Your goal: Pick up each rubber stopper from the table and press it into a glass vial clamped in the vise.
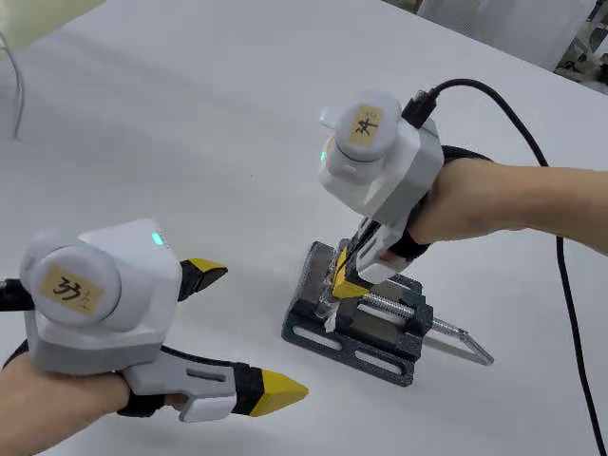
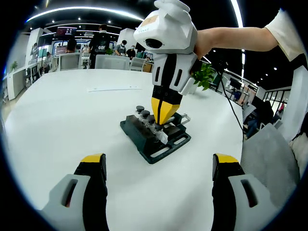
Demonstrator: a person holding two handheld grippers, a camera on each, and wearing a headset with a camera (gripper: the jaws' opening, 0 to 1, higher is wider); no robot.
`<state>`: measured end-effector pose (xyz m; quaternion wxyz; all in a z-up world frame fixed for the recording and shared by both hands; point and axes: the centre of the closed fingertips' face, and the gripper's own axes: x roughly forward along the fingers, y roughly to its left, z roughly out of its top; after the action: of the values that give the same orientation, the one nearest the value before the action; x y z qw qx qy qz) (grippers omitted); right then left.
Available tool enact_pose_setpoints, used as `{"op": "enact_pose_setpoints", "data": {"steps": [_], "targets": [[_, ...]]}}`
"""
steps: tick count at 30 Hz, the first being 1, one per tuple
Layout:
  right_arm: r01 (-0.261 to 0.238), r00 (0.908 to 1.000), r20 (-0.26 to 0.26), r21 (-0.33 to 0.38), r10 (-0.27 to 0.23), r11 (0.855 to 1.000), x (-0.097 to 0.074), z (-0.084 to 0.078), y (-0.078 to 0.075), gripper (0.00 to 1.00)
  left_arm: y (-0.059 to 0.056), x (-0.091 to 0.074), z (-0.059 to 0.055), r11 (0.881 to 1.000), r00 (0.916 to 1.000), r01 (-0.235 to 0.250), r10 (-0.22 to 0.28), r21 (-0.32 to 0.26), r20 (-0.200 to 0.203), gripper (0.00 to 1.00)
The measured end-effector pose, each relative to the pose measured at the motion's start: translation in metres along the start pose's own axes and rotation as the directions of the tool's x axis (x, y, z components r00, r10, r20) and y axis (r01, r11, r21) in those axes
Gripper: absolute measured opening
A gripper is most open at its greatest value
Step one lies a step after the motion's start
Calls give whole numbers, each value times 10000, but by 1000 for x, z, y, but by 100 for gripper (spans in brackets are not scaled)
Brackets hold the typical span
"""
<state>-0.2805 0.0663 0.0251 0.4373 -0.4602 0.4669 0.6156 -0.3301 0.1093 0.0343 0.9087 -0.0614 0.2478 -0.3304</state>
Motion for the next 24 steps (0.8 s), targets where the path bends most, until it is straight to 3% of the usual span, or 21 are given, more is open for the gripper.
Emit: {"op": "enact_pose_setpoints", "data": {"steps": [13,18,24], "targets": [[630,9963,-594,-2,-629,9980,2,1,3,0,-1,4,1,10000,9999,15,-14,-65,113,90],[559,9964,-641,98,-552,9984,2,0,1,0,-1,3,2,10000,9999,-48,49,-85,156,90],[882,9897,-1112,-185,-897,9959,3,1,1,0,0,3,3,10000,9998,-63,65,-66,181,90]]}}
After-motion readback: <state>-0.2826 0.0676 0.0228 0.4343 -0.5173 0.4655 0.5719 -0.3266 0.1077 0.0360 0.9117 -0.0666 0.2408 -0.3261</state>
